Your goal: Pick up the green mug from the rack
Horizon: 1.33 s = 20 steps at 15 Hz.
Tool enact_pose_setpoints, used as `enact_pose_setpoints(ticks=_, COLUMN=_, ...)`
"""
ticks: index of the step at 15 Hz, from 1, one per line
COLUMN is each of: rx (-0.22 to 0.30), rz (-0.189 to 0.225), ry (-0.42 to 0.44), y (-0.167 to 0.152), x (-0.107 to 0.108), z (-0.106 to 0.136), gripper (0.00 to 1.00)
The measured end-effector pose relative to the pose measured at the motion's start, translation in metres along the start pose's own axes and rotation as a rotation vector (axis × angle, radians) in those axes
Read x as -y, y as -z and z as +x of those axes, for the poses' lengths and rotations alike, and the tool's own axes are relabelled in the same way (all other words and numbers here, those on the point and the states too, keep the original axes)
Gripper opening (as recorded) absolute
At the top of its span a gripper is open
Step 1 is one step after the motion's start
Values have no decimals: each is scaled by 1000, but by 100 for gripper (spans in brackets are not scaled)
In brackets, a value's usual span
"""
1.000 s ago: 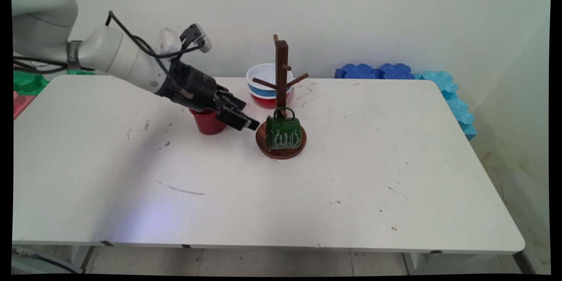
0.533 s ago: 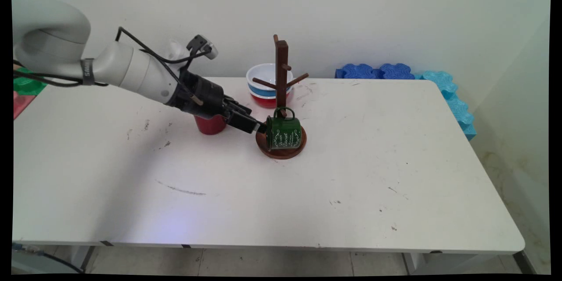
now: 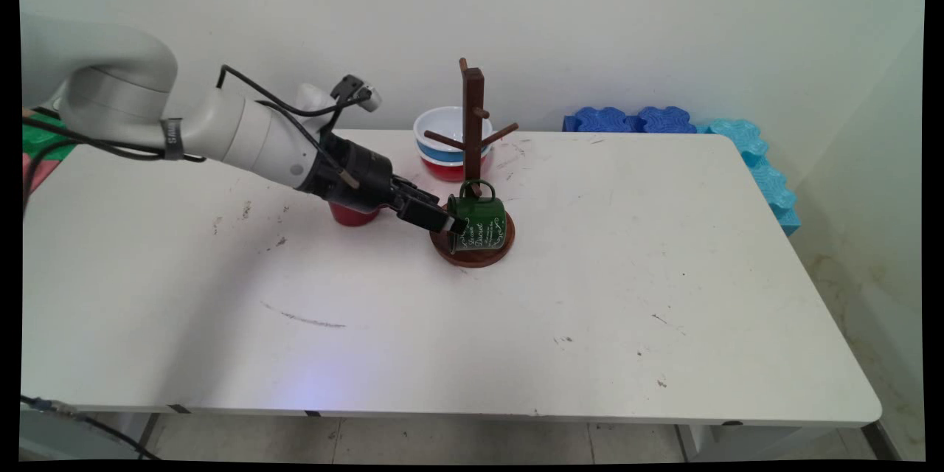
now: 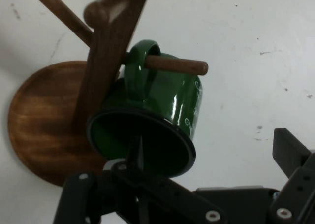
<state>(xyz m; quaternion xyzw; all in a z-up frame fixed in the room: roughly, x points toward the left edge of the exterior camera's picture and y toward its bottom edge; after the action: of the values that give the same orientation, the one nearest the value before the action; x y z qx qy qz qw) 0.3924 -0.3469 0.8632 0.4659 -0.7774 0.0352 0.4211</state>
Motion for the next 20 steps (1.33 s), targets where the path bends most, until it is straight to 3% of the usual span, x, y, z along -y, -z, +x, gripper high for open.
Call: enact_pose_setpoints(ticks=20, rx=-4, rz=-67, ry=-7, y=-48, x=6, z=-4, gripper=100)
